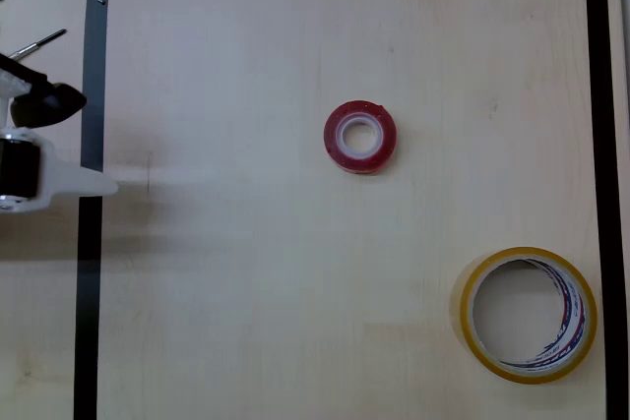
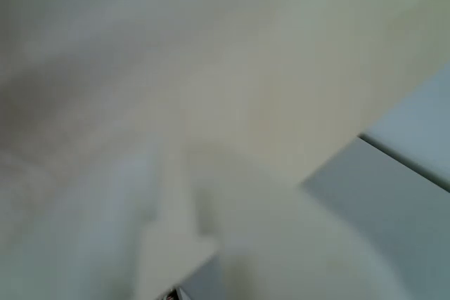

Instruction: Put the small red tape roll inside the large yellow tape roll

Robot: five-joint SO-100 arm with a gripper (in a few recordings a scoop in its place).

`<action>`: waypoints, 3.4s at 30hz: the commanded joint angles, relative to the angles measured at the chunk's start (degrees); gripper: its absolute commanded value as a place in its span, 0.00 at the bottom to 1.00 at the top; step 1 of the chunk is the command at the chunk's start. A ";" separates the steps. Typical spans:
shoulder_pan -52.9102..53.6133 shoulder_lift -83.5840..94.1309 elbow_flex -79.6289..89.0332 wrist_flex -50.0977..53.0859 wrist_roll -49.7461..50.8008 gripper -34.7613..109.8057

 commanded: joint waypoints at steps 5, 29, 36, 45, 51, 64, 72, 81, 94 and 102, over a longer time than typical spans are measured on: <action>-1.05 -59.59 -52.73 10.20 -0.44 0.24; -11.34 -84.29 -66.71 -4.04 -3.87 0.34; -11.25 -87.10 -63.90 -12.66 -4.48 0.39; -9.58 -98.00 -70.66 -15.73 -4.48 0.39; -8.17 -101.95 -74.53 -15.73 -4.75 0.39; -7.91 -107.93 -80.42 -13.36 -5.19 0.39; -7.82 -117.07 -93.78 -3.16 -4.92 0.24; -5.54 -104.85 -90.97 -2.72 -5.19 0.24; -1.41 -100.20 -102.92 -9.23 -4.83 0.24; 2.11 -108.98 -119.79 -10.37 -3.69 0.24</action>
